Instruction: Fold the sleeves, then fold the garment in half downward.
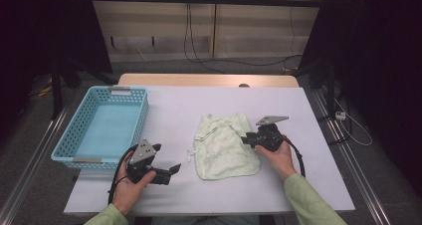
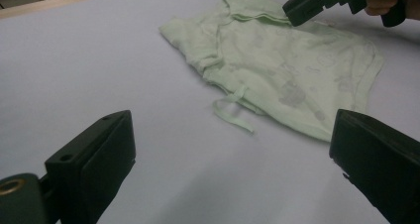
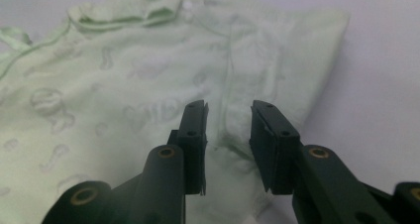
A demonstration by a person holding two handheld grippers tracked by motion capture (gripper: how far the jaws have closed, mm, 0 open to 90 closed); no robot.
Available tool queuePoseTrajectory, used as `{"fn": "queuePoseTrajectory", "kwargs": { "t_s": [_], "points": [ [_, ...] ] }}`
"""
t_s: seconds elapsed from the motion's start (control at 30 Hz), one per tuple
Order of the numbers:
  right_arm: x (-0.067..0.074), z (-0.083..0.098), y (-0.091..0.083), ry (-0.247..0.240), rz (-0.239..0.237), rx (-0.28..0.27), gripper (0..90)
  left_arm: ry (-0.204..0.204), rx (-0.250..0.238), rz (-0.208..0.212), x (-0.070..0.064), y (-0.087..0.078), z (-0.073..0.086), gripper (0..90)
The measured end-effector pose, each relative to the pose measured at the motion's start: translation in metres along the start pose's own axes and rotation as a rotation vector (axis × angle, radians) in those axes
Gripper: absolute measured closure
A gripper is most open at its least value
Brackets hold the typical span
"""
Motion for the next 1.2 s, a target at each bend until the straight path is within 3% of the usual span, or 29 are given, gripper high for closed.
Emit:
{"fn": "queuePoseTrajectory", "kwargs": {
  "t_s": [0.17,0.27,0.43,0.6,0.83,0.97,1.2],
  "points": [
    [0.002,-0.001,-0.011,0.015,-0.011,-0.053,57.2,0.006,0.000,-0.003,-0.001,0.000,0.000,4.1],
    [0.003,0.002,-0.018,0.010,0.026,-0.068,50.3,0.000,-0.003,-0.008,0.000,-0.001,0.000,4.1],
    [0.006,0.008,-0.034,0.023,0.024,-0.117,43.9,0.005,-0.003,-0.011,-0.002,-0.001,-0.001,4.1],
    [0.007,0.015,-0.041,0.031,0.043,-0.127,33.8,0.008,-0.001,-0.014,-0.002,-0.001,-0.001,4.1],
    [0.006,0.010,-0.042,0.037,0.075,-0.143,32.0,0.015,-0.004,-0.024,-0.001,0.000,-0.001,4.4],
    [0.005,0.007,-0.039,0.041,0.073,-0.151,31.5,-0.028,-0.020,-0.001,-0.001,0.001,-0.002,4.5],
    [0.003,0.003,-0.035,0.059,0.082,-0.157,26.3,-0.017,-0.025,0.001,-0.004,0.013,-0.014,4.4]
  ]
}}
Point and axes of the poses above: each handheld gripper's, and its own axes: y roughly forward along the jaws, z roughly out of its underside, x roughly to its left, the point moved 1 cm from there along y, roughly forward along the jaws, and after that the axes turned 8 degrees about y, right-handed, at the moved point
